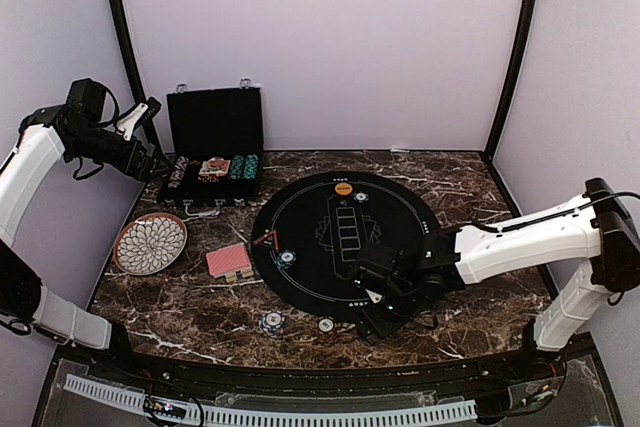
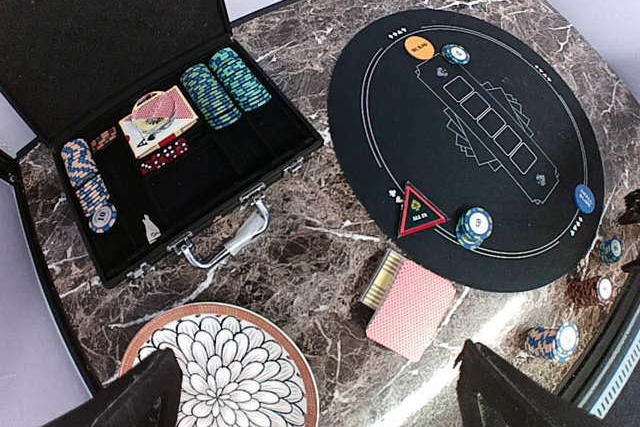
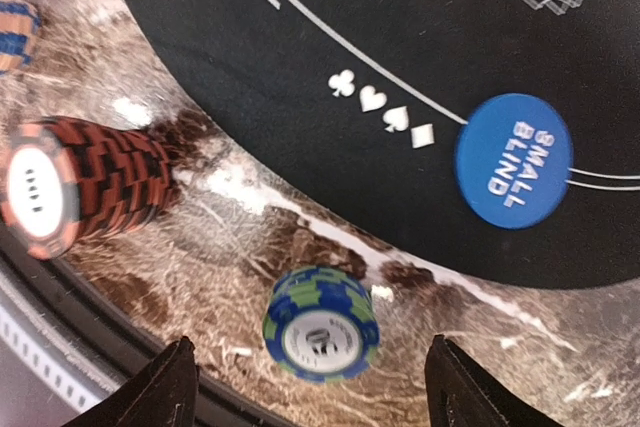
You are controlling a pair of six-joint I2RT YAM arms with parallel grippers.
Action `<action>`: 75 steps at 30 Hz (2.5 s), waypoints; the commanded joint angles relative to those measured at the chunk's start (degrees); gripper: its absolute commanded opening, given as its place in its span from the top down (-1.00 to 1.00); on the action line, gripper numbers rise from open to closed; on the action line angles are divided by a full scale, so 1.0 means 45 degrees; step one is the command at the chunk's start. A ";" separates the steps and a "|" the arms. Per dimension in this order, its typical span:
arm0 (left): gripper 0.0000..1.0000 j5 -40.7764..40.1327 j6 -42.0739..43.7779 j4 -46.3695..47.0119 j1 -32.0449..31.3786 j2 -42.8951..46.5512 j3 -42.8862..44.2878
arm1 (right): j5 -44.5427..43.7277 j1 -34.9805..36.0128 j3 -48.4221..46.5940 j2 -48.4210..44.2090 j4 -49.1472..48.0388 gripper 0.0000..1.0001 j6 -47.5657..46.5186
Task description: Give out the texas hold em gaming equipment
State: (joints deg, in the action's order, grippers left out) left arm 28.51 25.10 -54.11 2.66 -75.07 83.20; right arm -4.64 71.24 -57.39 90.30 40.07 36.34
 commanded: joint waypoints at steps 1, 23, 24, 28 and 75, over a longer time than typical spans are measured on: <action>-0.98 0.0281 0.0105 -0.0300 -0.0077 0.0388 0.0027 | -0.0018 0.0184 -0.0311 0.0642 -0.0573 -0.54 -0.0046; -0.97 0.0273 0.0069 -0.0204 -0.0060 0.0316 0.0063 | -0.0183 0.0185 -0.0416 0.1690 -0.0894 -0.08 -0.0416; -0.97 0.0277 0.0067 -0.0203 -0.0052 0.0315 0.0065 | -0.0174 0.0184 -0.0427 0.1698 -0.0895 -0.05 -0.0418; -0.98 0.0233 0.0082 -0.0232 -0.0059 0.0313 0.0112 | -0.0180 0.0183 -0.0434 0.1729 -0.0841 0.08 -0.0449; -0.97 0.0162 0.0066 -0.0194 -0.0056 0.0295 0.0174 | -0.0282 0.0222 -0.0209 0.1254 -0.0321 0.50 -0.0266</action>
State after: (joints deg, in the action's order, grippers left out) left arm 28.49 25.10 -54.11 2.66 -74.94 83.20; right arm -5.19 71.53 -58.17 97.43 37.34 34.76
